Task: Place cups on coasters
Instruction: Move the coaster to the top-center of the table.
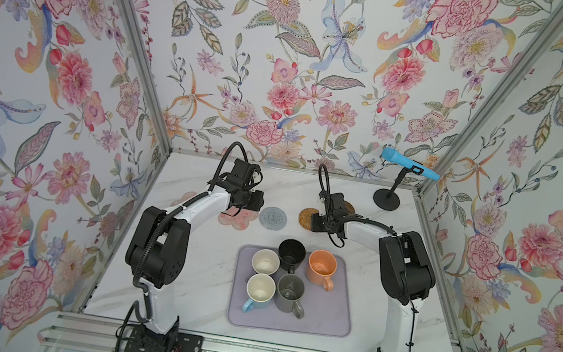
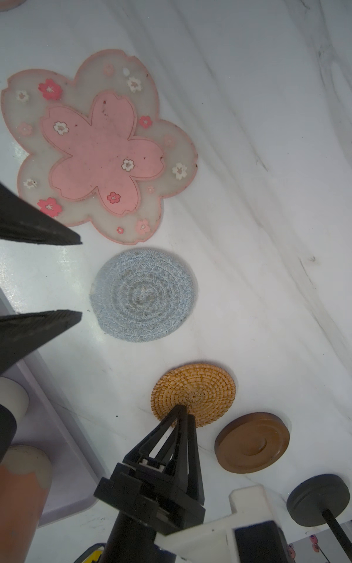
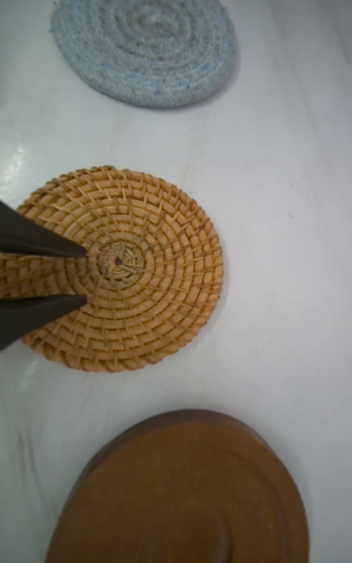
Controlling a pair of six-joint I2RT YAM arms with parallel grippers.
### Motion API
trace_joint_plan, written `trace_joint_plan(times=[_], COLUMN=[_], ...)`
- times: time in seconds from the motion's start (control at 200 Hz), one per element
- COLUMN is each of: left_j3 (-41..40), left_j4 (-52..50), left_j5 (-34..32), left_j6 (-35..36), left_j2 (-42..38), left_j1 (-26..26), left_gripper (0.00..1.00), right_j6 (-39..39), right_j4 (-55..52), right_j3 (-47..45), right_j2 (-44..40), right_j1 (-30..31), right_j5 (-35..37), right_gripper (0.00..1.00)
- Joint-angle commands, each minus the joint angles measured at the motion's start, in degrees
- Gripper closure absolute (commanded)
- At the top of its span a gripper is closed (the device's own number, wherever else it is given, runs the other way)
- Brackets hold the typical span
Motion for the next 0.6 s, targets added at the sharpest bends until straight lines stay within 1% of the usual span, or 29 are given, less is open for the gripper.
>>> trace_joint_plan(times=[0.0, 0.34, 0.596], left_j3=[0.4, -1.0, -1.7], left_j4=[-0.6, 1.8, 3.1], left_j5=[0.4, 0.6, 1.4], left_j6=[1.1, -0.3, -1.0], left_j2=[-2.3, -1.5, -0.7], left_j1=[0.6, 0.5, 0.5], left_gripper=[0.61, 0.61, 0.62], right_j6=[-1.1, -0.9, -0.8], right_j4=[-4.4, -4.4, -4.4], right_j3=[-2.1, -4.2, -3.2], right_j2=[-1.1, -4.0, -2.9], right_j1=[0.2, 0.2, -0.4], right_j5=[1.5, 1.7, 1.9], right_gripper=[0.75, 0.76, 0.75])
